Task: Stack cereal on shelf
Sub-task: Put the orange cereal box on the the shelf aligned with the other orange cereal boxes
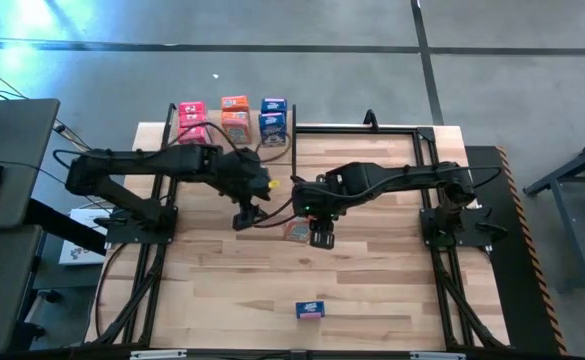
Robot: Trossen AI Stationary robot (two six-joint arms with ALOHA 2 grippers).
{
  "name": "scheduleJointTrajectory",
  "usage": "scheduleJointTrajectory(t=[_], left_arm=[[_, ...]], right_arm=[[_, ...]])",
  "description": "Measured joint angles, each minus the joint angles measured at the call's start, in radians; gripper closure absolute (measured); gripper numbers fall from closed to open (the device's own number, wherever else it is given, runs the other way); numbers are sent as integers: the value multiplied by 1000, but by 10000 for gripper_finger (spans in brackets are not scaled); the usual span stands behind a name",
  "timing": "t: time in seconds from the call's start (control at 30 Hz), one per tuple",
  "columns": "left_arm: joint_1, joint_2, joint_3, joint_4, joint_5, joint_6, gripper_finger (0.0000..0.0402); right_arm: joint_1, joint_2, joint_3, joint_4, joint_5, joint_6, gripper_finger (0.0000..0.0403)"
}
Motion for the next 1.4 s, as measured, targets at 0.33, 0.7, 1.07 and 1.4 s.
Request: scheduleJointTrajectory(t=[0.33, 0.7, 1.07, 1.4], left_arm=[[-48, 65, 0, 83, -1, 60, 178], [-63, 75, -1, 191, -29, 58, 178], [-62, 75, -1, 202, -30, 48, 178], [-62, 75, -1, 214, -31, 41, 178]], right_arm=[[0, 0, 0, -1, 0, -1, 260], [0, 0, -1, -3, -8, 0, 260], [1, 0, -2, 28, -6, -16, 260], [1, 0, -2, 51, 31, -37, 260]])
